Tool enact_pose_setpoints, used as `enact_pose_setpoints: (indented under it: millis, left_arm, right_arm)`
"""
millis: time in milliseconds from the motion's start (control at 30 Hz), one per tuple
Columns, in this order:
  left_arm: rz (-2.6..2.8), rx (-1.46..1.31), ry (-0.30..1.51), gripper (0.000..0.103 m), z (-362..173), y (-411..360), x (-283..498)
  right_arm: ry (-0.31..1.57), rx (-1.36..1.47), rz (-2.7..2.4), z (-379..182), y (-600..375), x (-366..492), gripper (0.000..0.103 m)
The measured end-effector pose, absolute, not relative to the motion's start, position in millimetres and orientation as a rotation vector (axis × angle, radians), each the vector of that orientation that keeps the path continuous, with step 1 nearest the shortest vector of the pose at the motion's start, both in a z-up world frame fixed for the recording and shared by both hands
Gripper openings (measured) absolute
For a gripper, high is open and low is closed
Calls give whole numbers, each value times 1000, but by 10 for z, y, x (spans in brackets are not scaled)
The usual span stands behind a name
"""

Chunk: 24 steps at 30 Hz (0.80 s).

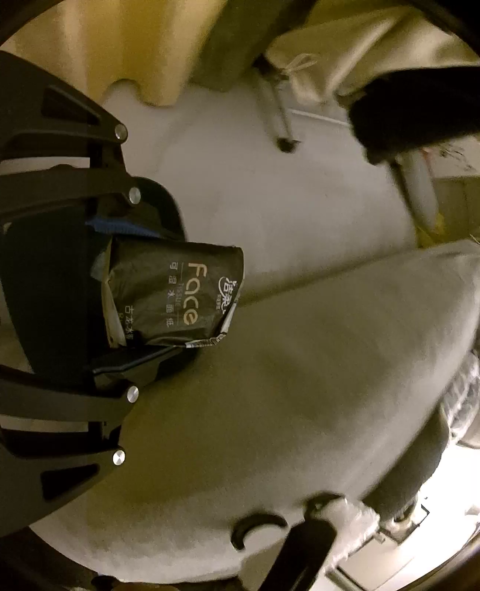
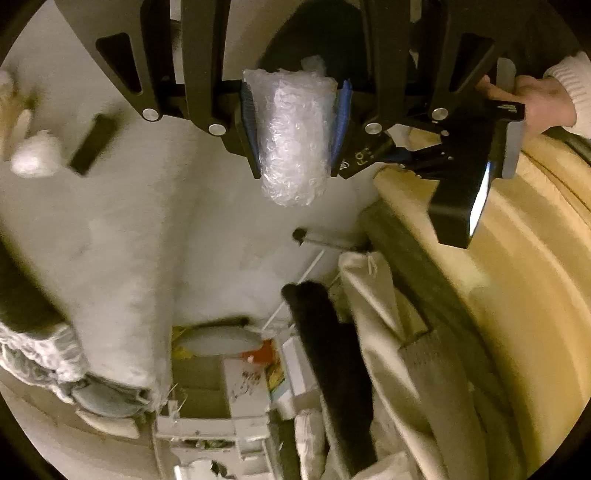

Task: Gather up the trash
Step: 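Carry the tissue pack to the bin and open the left tool while the right tool carries the bubble wrap, then move the held bubble wrap over the black bin with the right tool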

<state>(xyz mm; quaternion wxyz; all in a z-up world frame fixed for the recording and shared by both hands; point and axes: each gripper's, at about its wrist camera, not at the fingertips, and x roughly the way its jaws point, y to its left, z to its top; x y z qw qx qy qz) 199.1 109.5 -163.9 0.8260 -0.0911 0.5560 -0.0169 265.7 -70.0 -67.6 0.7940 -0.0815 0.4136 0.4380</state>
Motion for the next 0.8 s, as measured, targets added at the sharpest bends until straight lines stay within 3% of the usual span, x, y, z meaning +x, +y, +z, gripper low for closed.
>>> enact_pose_setpoints:
  millis: [467, 700, 800]
  left_arm:
    - [-69, -274, 1378, 55, -2139, 1379, 1624]
    - [-113, -277, 1409, 71, -2171, 1420, 1534]
    - [-101, -281, 1389, 72, -2158, 1536, 1537]
  right_arm:
    - [1001, -216, 972, -979, -189, 2607, 35]
    - [1053, -242, 979, -1178, -30, 2590, 35]
    - [1076, -261, 979, -1268, 39, 2566, 35]
